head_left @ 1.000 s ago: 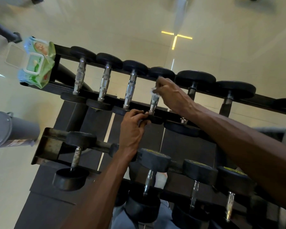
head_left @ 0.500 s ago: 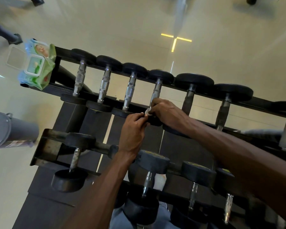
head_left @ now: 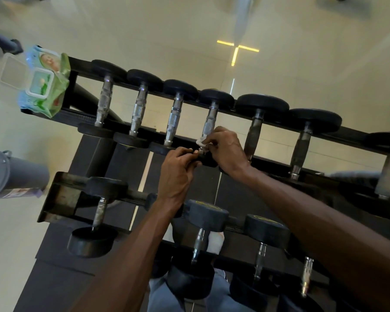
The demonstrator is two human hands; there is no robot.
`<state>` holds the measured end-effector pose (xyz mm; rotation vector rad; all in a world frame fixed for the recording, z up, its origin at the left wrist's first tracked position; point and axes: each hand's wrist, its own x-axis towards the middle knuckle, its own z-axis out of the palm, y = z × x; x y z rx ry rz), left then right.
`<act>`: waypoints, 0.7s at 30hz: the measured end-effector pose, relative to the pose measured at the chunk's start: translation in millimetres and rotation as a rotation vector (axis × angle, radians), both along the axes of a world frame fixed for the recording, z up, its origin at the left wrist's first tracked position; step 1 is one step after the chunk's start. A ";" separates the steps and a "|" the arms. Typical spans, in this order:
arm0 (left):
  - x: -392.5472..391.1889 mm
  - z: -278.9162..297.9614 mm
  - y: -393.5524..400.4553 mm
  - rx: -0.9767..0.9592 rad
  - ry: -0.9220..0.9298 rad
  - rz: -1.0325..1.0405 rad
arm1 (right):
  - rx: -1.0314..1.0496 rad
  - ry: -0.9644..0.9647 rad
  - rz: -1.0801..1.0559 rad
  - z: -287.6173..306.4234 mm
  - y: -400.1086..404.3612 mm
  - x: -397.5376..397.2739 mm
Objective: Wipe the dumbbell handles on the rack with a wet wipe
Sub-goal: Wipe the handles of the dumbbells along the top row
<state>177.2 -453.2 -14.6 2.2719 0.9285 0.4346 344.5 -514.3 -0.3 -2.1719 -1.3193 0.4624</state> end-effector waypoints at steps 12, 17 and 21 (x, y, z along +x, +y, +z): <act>-0.4 -0.4 2.5 0.003 -0.015 -0.001 | -0.201 -0.309 0.521 15.7 22.9 12.5; -0.3 0.3 1.9 -0.006 -0.034 0.000 | -0.087 -0.402 0.420 9.3 31.4 29.2; 0.4 -1.8 1.4 -0.013 -0.031 0.021 | 0.015 -0.374 0.022 1.4 55.5 37.9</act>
